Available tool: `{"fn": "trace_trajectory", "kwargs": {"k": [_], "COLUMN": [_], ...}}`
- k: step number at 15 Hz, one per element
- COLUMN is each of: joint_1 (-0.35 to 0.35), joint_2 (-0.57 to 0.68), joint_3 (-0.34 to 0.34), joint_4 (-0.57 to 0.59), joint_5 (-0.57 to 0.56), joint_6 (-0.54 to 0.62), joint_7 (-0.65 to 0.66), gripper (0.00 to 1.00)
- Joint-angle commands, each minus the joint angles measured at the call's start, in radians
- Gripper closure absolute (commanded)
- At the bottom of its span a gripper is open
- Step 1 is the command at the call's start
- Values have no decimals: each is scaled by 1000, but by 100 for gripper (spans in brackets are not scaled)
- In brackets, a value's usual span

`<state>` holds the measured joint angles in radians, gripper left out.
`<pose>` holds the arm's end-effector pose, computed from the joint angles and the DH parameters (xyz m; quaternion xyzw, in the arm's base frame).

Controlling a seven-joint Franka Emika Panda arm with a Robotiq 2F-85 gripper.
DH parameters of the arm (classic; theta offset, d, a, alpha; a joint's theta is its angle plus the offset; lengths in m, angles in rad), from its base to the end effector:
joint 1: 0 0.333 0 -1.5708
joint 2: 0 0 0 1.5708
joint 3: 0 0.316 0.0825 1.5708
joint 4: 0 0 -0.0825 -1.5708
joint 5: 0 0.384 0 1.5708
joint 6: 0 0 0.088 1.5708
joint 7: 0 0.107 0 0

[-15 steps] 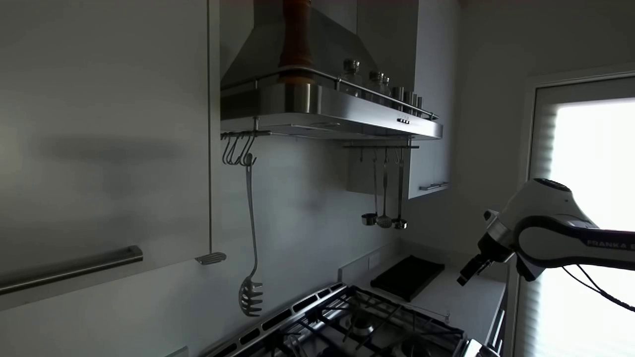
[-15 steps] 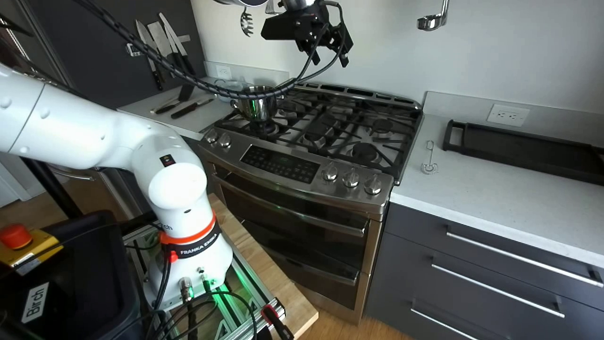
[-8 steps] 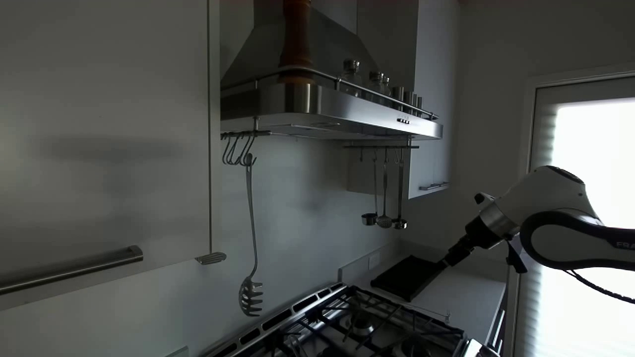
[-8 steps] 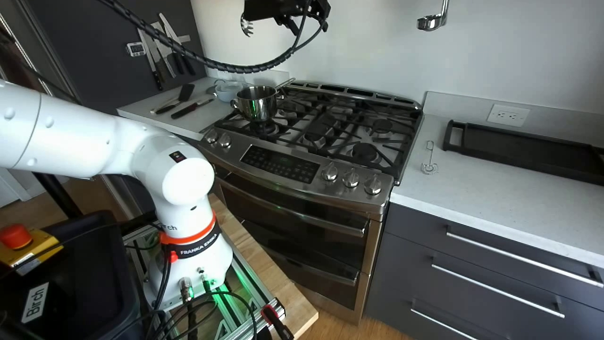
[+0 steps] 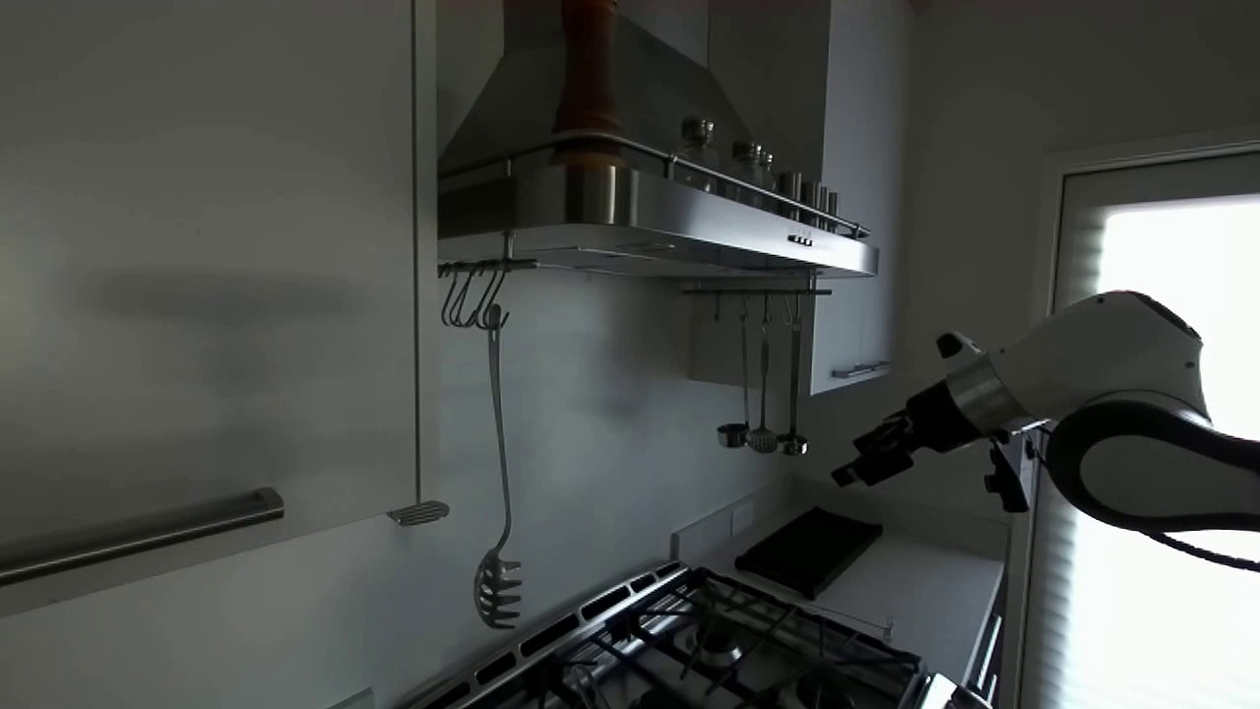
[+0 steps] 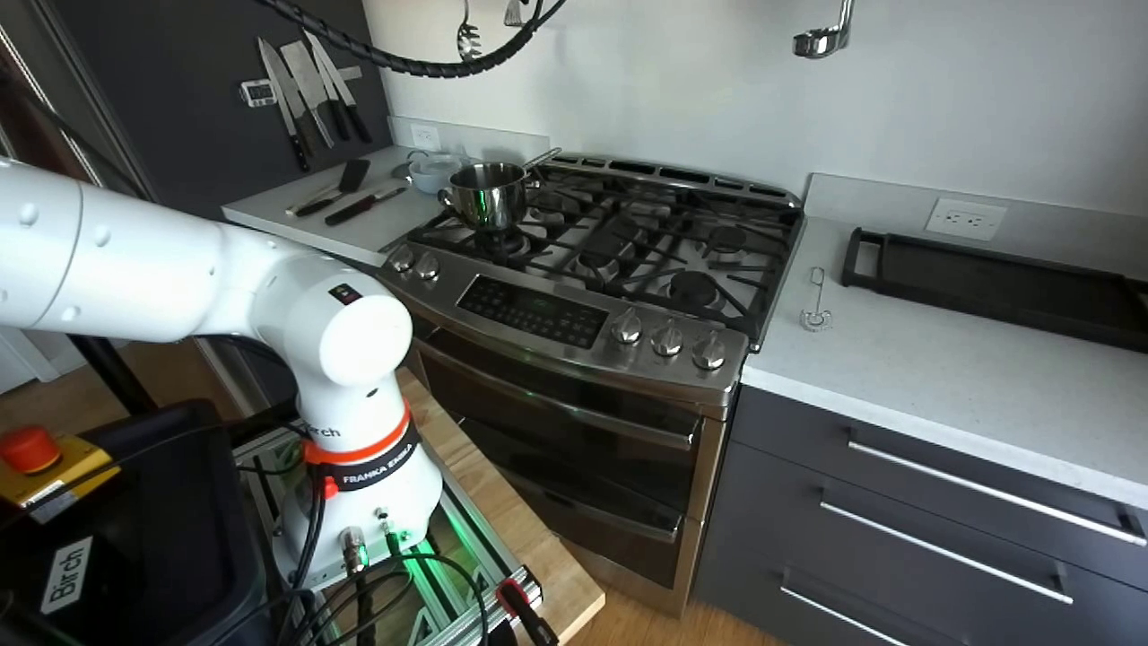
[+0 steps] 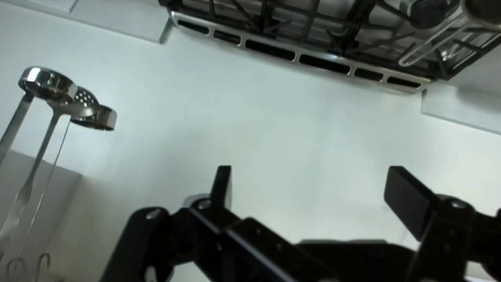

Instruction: Press the leftmost button on the stove fun on and off

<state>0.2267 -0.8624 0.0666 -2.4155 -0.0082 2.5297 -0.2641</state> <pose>0.3174 0.1074 0.7027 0.8481 0.2463 0.4685 0.0246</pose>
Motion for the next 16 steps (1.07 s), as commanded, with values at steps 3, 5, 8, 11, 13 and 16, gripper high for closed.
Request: {"fn": "trace_trajectory", "kwargs": {"k": [3, 5, 8, 11, 13, 16], "joint_1": [100, 76, 97, 106, 64, -4], "joint_2": [19, 11, 16, 19, 13, 6], "joint_3": [-22, -7, -13, -6, 28, 74], "joint_4": [34, 32, 36, 40, 54, 71], "joint_5": [-3, -15, -15, 1, -9, -14], "joint_6": [220, 207, 255, 297, 352, 415], "joint_7": [-61, -23, -24, -3, 46, 131], "gripper": [0, 0, 0, 0, 0, 0]}}
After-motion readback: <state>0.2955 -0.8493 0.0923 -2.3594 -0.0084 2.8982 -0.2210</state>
